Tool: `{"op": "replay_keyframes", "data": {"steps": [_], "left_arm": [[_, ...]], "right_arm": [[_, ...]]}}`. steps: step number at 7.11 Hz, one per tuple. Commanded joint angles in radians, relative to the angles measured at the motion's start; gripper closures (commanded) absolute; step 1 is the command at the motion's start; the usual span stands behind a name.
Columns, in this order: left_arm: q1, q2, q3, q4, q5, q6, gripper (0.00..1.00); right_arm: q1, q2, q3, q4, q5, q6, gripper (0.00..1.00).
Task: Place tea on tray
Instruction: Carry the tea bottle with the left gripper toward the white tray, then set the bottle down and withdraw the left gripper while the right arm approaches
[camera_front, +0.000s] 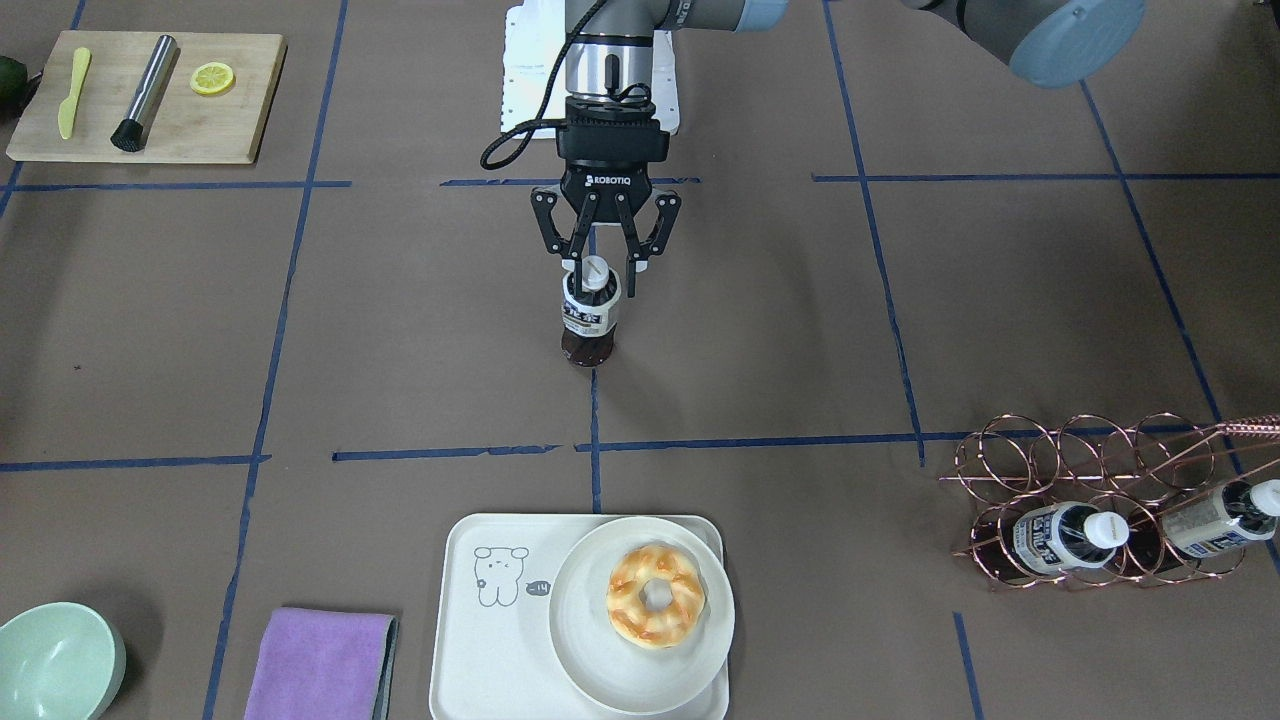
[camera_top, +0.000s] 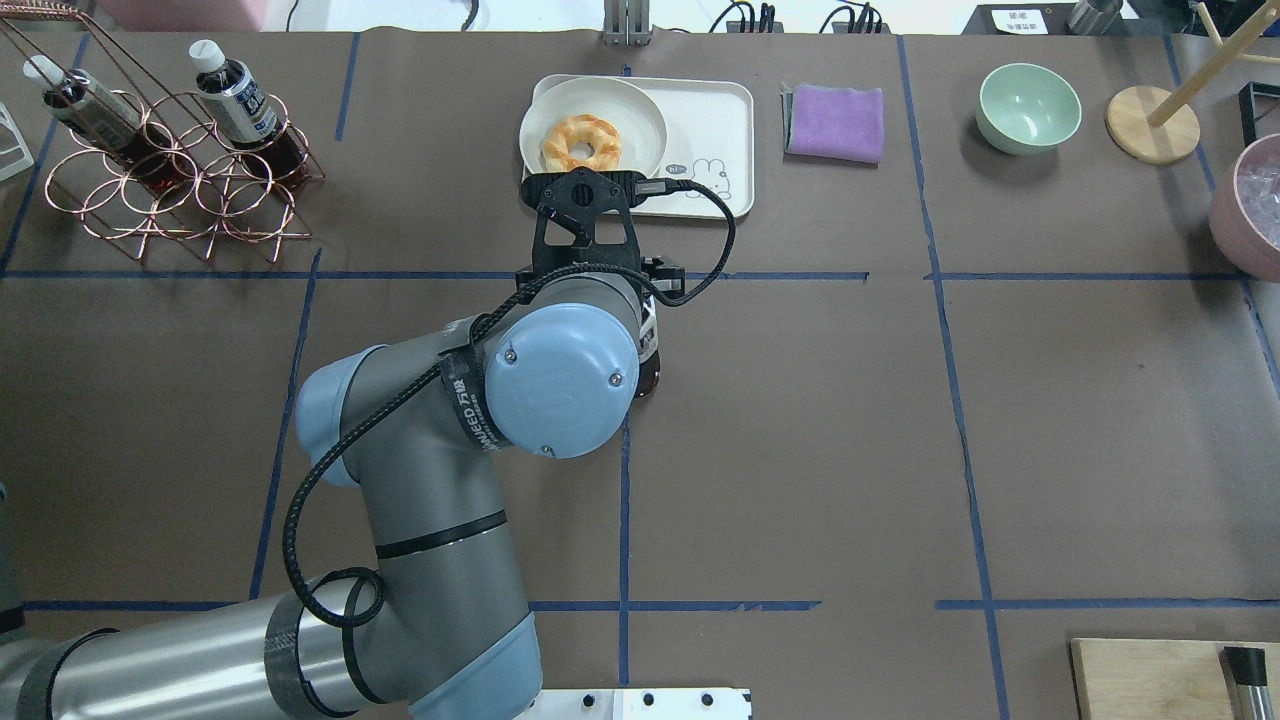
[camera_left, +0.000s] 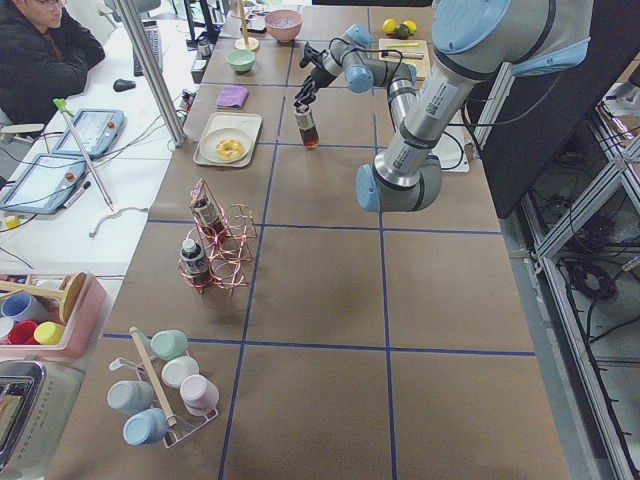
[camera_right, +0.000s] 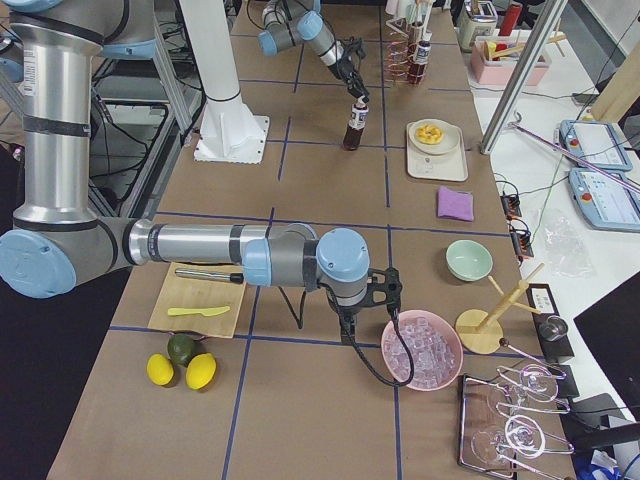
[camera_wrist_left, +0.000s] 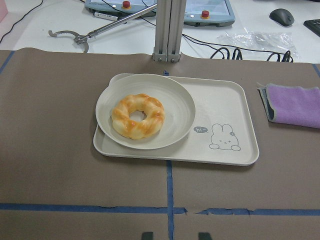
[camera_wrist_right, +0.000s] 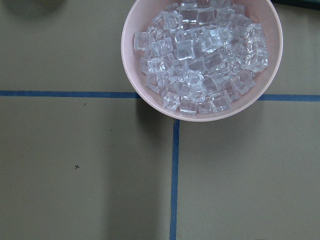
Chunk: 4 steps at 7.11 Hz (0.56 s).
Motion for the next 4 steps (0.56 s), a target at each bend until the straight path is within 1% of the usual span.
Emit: {"op": "replay_keyframes", "data": {"steps": [1,2,4], "left_arm": [[0.0,0.001,-0.027,0.001,0.005,0.002,0.0],[0.0,0.004,-0.064,0.009,-0.005,0.006,0.0],[-0.008,0.042,-0.147,0.027,-0.006,0.014,0.0]], "right_arm": [[0.0,0.004,0.0,-0.001,0.0,0.001,0.0],[0.0,0.009,0.003,-0.001,0.002,0.004,0.0],[-0.002,0.068,0.024,-0.001,0.005,0.108,0.0]]}}
